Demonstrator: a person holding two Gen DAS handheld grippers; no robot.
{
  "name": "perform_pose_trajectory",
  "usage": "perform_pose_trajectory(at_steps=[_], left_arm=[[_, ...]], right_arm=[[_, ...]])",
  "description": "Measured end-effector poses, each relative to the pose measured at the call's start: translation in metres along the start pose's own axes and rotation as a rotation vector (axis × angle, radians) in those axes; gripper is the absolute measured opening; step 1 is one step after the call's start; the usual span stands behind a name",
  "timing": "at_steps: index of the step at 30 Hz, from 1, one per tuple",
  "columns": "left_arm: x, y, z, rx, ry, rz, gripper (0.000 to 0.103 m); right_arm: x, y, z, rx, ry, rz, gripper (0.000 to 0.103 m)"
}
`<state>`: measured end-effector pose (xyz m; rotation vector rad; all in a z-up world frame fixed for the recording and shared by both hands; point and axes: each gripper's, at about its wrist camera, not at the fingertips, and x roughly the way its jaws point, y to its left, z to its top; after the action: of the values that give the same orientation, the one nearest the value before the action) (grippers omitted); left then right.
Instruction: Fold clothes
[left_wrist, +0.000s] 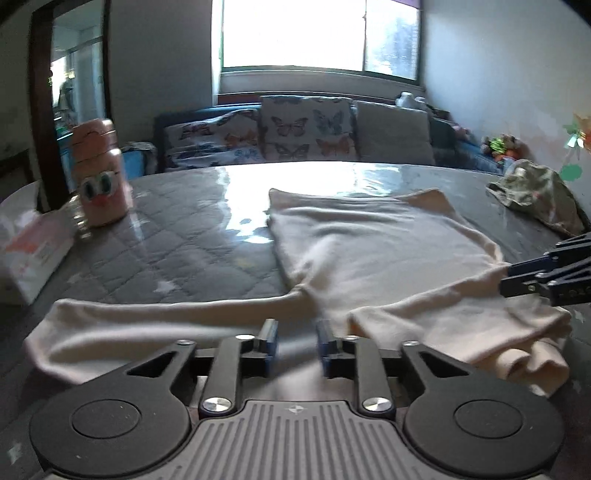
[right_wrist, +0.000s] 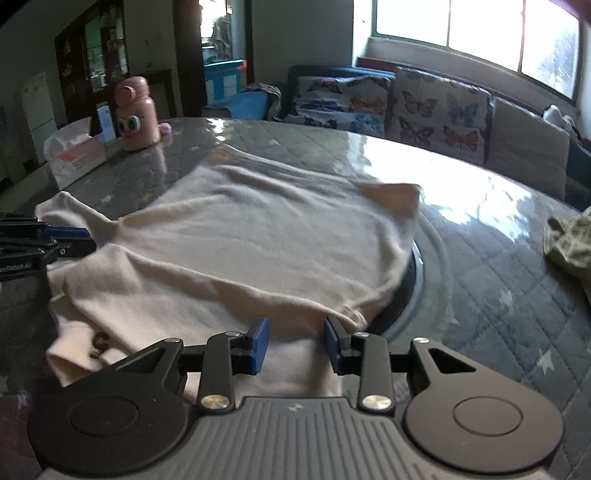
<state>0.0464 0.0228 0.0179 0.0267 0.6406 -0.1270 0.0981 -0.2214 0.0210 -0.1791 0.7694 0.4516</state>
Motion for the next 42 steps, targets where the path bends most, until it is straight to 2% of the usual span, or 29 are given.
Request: perform_pose_trajectory(at_steps=[9,17,22,27,42], left_arm=[[-0.013,0.061,-0.003,-0.159,0.003,0.183,0.043],[-0.022,0.100,-0.011,-0.250,0.002,0.260,0.048],[-0.021,0.115,-0.012,-0.311,0.005,0.277,0.048],[-0.019,0.124,-0.013,-0.362,0.006,0.298,0.048],[-0.023,0.144,-0.019,-0.512,-0.030,0.403,0.046]], right_arm=[[0.012,0.063,0.021,-0.117,-0.005,0.158,0.033],[0.028,0.113,0.024,-0.219,0.020,0.232,0.033],[0.020,0.123,0.025,-0.261,-0.002,0.228,0.033],[0.032,0.120,0.027,-0.210,0.018,0.222,0.032],[0.017,0.108,0.023,-0.183,-0.009,0.218,0.033]])
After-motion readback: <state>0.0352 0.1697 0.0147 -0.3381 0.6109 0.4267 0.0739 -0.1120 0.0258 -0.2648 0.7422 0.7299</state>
